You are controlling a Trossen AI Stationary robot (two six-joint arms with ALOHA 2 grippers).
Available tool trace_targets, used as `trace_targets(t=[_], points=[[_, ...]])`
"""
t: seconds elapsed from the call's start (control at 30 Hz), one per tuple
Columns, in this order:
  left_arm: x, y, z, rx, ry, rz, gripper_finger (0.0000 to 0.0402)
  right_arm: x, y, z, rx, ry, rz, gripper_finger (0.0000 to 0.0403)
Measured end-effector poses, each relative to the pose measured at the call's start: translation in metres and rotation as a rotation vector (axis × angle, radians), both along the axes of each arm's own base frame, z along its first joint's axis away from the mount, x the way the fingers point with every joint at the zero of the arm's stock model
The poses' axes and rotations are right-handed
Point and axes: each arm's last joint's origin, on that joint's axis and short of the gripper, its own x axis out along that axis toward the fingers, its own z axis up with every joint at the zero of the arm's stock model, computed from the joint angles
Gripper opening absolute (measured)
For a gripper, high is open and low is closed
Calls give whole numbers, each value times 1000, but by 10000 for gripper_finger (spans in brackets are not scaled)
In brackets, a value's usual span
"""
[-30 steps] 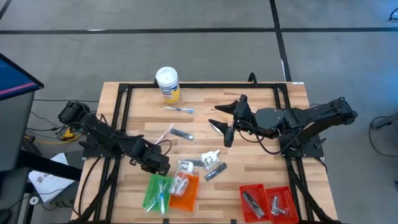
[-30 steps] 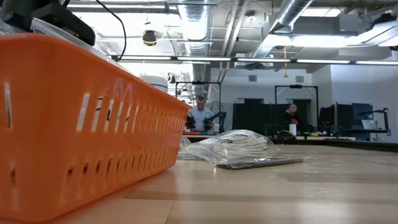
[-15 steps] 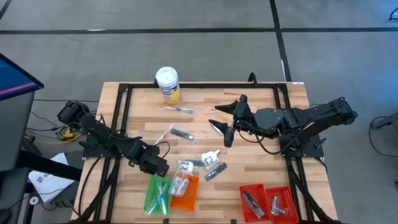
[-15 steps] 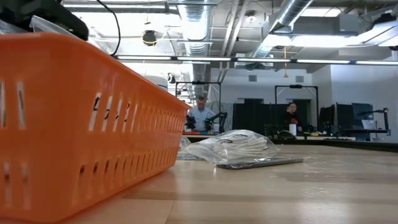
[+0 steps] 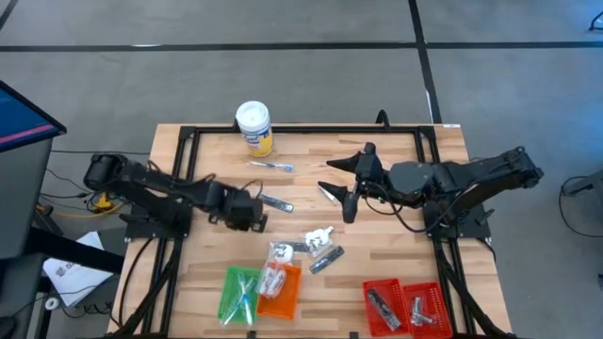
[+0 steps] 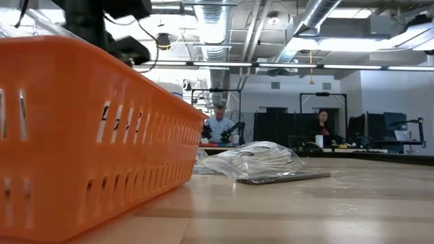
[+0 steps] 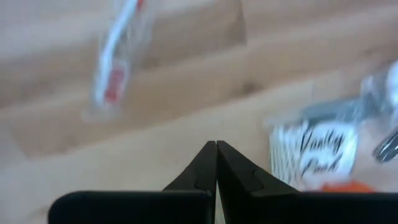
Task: Pick & Place Travel size toiletries
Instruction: Put the silver nail cutter into the right red basket
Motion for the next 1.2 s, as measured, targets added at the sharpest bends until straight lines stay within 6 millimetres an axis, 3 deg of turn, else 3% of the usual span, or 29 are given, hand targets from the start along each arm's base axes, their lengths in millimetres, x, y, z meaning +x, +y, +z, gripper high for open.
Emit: trace_targets(t=[0.23, 0.47, 0.63, 0.8, 1.03, 1.2], points=[[6, 45, 2, -11, -72, -51, 2, -7, -5, 2, 85, 5, 109, 260], [18, 82, 10, 126, -256, -107, 2, -13, -31, -31, 322, -20, 62, 260], [15, 115, 14, 253, -308, -165, 1, -29, -57, -48, 528, -200, 37, 260], [7, 148, 19, 419, -347, -350, 1, -40, -76, -54, 672, -437, 3, 260], [-2, 170, 17, 525, -293, -430, 1, -34, -89, -55, 668, -530, -18, 260], [6, 183, -1, 390, -195, -366, 1, -28, -94, -62, 717, -488, 6, 260]])
